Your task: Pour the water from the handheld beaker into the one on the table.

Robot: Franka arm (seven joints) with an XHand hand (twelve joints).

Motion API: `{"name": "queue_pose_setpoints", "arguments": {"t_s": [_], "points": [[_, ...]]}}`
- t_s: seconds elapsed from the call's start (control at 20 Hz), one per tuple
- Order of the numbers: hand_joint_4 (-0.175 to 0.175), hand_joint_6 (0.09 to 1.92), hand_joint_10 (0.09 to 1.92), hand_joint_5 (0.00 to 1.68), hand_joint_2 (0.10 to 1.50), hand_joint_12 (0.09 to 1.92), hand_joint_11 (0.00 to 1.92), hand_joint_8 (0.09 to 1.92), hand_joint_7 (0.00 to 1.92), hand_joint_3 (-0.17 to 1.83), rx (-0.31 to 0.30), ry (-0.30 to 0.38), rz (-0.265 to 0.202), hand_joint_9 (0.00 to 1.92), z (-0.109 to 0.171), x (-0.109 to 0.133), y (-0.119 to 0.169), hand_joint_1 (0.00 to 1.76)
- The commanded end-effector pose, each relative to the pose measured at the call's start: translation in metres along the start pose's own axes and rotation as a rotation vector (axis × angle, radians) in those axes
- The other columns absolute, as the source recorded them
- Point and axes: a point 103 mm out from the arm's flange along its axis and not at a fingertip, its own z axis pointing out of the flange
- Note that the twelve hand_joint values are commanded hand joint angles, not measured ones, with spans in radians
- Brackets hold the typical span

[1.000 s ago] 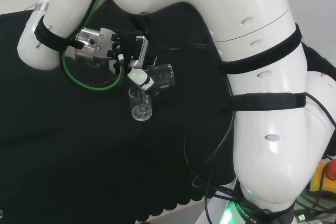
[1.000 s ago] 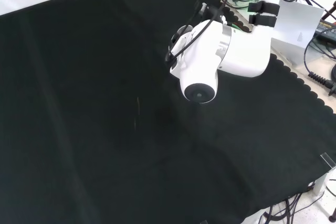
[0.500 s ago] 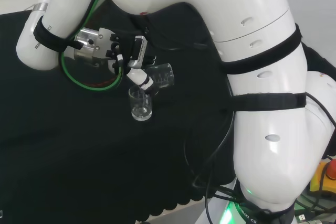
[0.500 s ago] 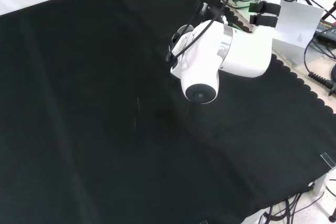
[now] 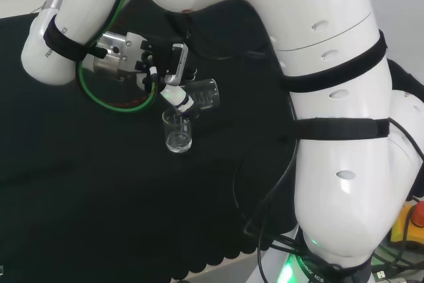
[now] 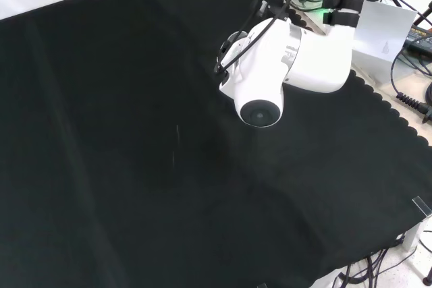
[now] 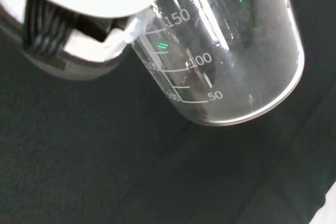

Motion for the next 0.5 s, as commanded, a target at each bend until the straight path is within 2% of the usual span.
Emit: {"name": "queue_pose_setpoints", "arguments": {"t_s": [0.05, 0.5], "points": [[-0.175, 0.91, 0.61, 1.23, 0.47, 0.78, 1.41, 0.88, 1.29, 1.03, -0.032, 0.024, -0.004, 1.64, 0.0026, -0.0012, -0.0005, 1.31], [-0.175, 0.91, 0.61, 1.23, 0.47, 0.78, 1.40, 0.88, 1.29, 1.03, -0.127, 0.085, -0.024, 1.63, 0.0096, -0.0093, -0.0041, 1.31]]}}
